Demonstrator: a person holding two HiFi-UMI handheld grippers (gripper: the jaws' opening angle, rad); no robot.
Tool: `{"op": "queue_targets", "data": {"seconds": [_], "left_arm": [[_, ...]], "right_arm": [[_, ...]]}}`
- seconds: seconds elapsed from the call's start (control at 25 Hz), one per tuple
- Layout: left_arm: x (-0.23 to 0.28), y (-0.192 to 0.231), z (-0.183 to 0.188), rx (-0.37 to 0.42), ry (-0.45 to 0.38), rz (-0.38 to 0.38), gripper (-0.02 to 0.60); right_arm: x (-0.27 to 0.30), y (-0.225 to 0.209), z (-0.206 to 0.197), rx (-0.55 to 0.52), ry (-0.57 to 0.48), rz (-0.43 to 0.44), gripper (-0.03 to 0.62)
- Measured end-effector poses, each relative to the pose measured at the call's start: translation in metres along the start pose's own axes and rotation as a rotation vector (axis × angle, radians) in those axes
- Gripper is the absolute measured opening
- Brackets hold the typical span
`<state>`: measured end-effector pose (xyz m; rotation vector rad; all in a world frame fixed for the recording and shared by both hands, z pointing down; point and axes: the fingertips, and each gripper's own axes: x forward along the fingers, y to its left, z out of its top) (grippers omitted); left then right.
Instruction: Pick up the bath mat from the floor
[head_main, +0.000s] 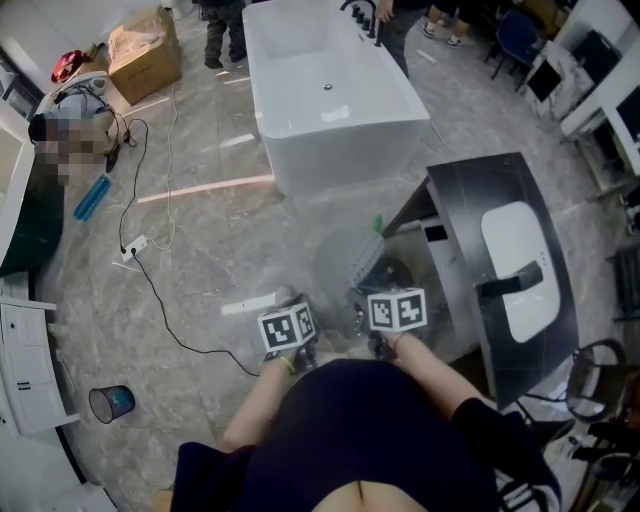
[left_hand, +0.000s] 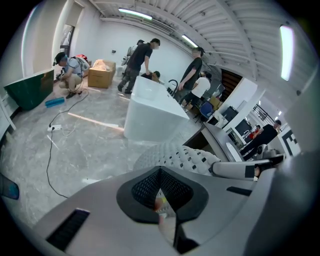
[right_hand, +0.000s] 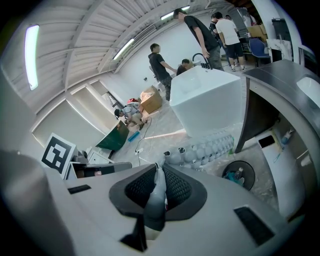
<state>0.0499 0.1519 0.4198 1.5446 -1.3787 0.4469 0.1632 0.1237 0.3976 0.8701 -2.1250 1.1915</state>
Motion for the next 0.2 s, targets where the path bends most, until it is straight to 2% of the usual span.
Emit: {"op": "queue_targets", "data": {"seconds": [0.2], "left_arm": [[-0.0006,0.0027,-0.0009,-0.010,-0.002,0.002,-0.006]], "right_arm": [[0.0000,0.0016,0.0016,-0.002,-0.003,0.000,0.049]]}}
